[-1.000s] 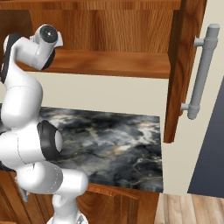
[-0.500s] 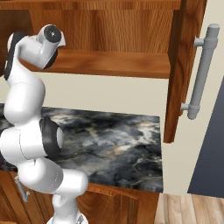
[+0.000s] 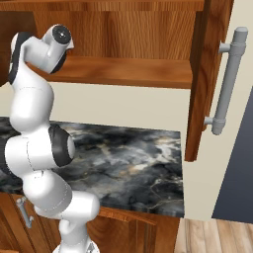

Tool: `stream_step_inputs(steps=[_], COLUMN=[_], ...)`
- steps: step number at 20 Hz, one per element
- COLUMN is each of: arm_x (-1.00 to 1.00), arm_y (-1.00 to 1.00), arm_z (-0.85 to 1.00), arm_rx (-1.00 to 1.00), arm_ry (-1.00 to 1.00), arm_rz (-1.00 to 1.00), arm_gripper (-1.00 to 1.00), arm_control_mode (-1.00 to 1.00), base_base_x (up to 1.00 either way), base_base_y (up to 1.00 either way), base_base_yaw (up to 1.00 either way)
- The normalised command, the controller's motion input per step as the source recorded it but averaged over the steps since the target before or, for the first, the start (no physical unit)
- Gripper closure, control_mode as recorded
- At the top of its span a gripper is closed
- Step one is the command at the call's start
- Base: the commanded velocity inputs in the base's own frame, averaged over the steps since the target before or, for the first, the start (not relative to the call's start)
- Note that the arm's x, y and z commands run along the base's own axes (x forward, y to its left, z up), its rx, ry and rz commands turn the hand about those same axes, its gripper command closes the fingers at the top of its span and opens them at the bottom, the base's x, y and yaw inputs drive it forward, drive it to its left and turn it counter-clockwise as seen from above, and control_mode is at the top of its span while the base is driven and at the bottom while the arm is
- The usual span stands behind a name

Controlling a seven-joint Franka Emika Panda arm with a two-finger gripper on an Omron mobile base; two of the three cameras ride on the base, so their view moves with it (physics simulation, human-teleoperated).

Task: Collect the turmeric, ketchup, and shaker from the cabinet and place them next to the stove.

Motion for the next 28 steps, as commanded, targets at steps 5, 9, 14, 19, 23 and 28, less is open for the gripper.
stream_step_inputs(steps=[5,9,14,19,23,28], arm_x=[0.00,0.00,-0.25,-0.27,-0.07,0.00], arm_y=[0.32,0.29,0.13,0.03,0.00,0.00], arm_z=[-0.08,-0.06,-0.04,-0.01,0.00,-0.02], arm_rx=[-0.05,-0.04,0.00,0.00,0.00,0.00], arm_ry=[0.00,0.00,-0.02,-0.01,0.00,0.00], arm_rz=[0.05,0.05,0.01,0.00,0.00,-0.10], arm_gripper=[-1.00,-1.00,-1.00,-1.00,-1.00,-1.00], arm_control_mode=[-1.00,-1.00,-1.00,-1.00,-1.00,-1.00], base_base_x=[0.00,0.00,0.00,0.00,0.00,0.00], base_base_y=[0.00,0.00,0.00,0.00,0.00,0.00], base_base_yaw=[0.00,0.00,0.00,0.00,0.00,0.00])
